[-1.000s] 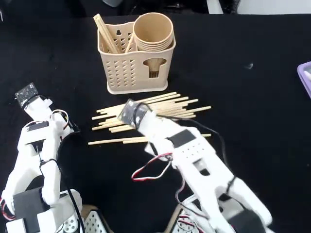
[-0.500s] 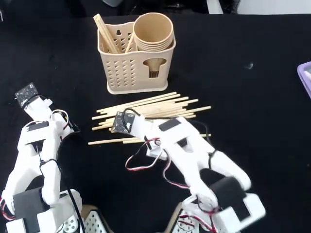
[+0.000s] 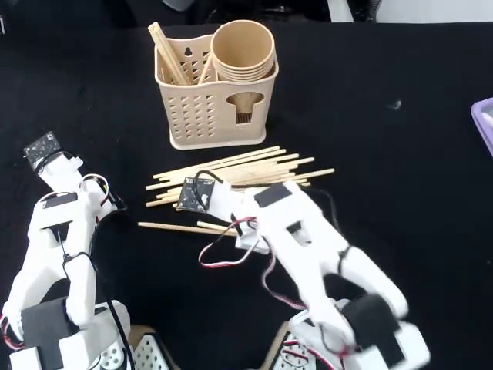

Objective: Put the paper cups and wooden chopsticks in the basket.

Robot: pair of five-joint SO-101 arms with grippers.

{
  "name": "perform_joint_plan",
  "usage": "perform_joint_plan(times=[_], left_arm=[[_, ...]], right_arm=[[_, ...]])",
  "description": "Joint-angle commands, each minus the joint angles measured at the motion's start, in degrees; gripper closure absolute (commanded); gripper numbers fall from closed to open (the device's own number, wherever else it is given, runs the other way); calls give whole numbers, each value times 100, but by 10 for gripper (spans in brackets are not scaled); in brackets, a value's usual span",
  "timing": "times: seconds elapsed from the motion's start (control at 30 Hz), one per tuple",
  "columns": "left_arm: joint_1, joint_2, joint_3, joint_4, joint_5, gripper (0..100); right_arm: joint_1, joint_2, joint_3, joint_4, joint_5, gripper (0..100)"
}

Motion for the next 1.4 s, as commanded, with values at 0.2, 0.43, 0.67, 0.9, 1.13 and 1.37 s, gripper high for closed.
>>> perform_joint_plan(times=[0.2,0.43,0.67,0.9,1.13,1.37], left_arm=[[-4,-62,-286,18,9,906],[-4,-53,-286,18,9,907],[-40,-53,-286,35,9,907],[-4,-44,-286,18,9,907],[-4,-44,-286,18,9,907],[-22,-62,-286,35,9,907]], right_arm=[[62,-2044,-321,765,35,988],[62,-2378,-365,756,-343,988],[774,-1842,268,659,422,988],[1873,-1200,637,88,985,988],[1160,-479,602,35,791,970],[404,444,242,-800,-167,877]])
